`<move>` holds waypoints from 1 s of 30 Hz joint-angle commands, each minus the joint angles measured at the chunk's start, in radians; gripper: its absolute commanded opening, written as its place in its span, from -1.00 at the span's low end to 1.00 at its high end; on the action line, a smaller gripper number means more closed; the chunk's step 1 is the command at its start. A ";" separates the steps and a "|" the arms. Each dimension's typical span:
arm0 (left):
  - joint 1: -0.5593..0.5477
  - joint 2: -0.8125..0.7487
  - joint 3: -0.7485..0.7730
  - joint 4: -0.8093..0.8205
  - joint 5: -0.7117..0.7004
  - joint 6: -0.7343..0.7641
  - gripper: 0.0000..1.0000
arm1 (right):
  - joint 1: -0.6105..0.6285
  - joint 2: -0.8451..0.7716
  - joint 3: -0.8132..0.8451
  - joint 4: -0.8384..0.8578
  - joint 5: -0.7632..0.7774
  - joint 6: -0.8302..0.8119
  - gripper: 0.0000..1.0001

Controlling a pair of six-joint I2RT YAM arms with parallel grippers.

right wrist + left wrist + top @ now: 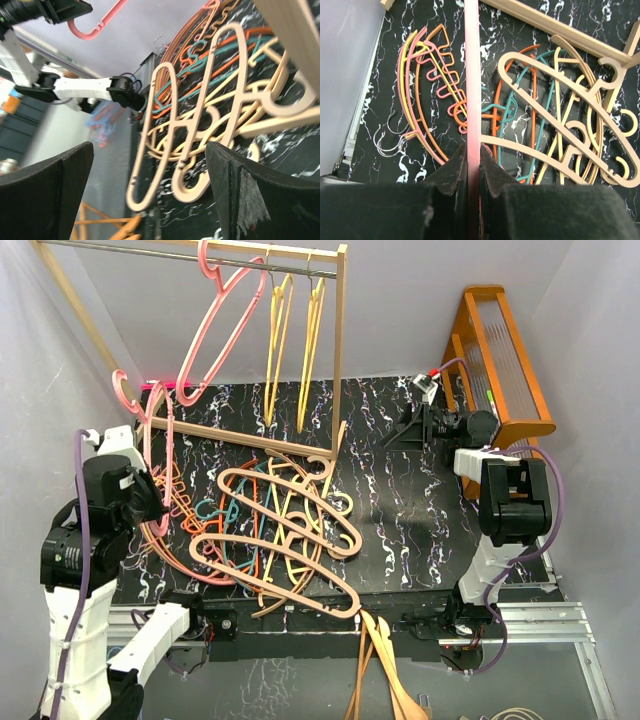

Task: Organize the hangers
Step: Move the clothesline to the center of the board.

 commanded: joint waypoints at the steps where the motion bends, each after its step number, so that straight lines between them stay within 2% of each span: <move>1: -0.003 0.023 -0.013 0.023 0.011 -0.010 -1.00 | -0.013 0.020 -0.035 0.370 -0.139 0.209 0.97; 5: -0.004 0.017 -0.021 0.032 0.009 -0.009 -1.00 | -0.010 -0.030 -0.010 0.371 -0.143 0.342 0.97; 11: -0.004 0.002 -0.051 0.046 -0.006 -0.002 -1.00 | 0.002 -0.329 0.078 0.344 -0.147 0.375 0.97; 14: -0.004 0.001 -0.065 0.060 -0.002 0.002 -1.00 | 0.017 -0.403 0.186 0.367 -0.148 0.493 0.97; 17: -0.004 -0.004 -0.070 0.077 0.012 -0.003 -1.00 | 0.047 -0.494 0.215 0.341 -0.094 0.556 0.97; 18: -0.004 -0.005 -0.070 0.083 0.019 -0.006 -1.00 | 0.069 -0.521 0.236 0.235 -0.107 0.508 0.97; 19: -0.004 -0.007 -0.069 0.086 0.023 -0.010 -1.00 | 0.097 -0.550 0.267 -0.095 -0.123 0.269 0.97; 20: -0.004 -0.010 -0.069 0.091 0.027 -0.015 -1.00 | 0.120 -0.577 0.318 -0.420 -0.137 -0.060 0.97; 21: -0.004 -0.014 -0.069 0.093 0.029 -0.018 -1.00 | 0.138 -0.592 0.448 -1.150 -0.141 -0.503 0.97; 22: -0.004 -0.016 -0.068 0.096 0.030 -0.022 -1.00 | 0.156 -0.572 0.535 -1.542 -0.140 -0.823 0.97; 23: -0.004 -0.016 -0.064 0.097 0.031 -0.026 -1.00 | 0.201 -0.547 0.645 -1.677 -0.125 -0.951 0.97; 24: -0.004 -0.017 -0.059 0.096 0.030 -0.029 -1.00 | 0.228 -0.570 0.627 -1.571 -0.079 -0.872 0.96; 25: -0.004 -0.016 -0.050 0.091 0.023 -0.033 -1.00 | 0.188 -0.609 0.557 -1.348 -0.011 -0.723 0.97; 26: -0.004 -0.015 -0.042 0.085 0.016 -0.035 -1.00 | 0.080 -0.621 0.516 -1.203 -0.005 -0.574 0.97; 27: -0.004 -0.014 -0.031 0.080 0.007 -0.037 -1.00 | -0.037 -0.628 0.493 -1.180 0.000 -0.529 0.97; 28: -0.003 -0.011 -0.022 0.073 0.000 -0.037 -1.00 | -0.142 -0.641 0.475 -1.249 0.033 -0.569 0.97; 29: -0.004 -0.006 -0.012 0.065 -0.009 -0.035 -1.00 | -0.303 -0.649 0.522 -1.540 0.110 -0.845 0.97; 30: -0.004 -0.001 -0.003 0.057 -0.018 -0.031 -1.00 | -0.279 -0.595 0.745 -2.223 0.441 -1.398 0.99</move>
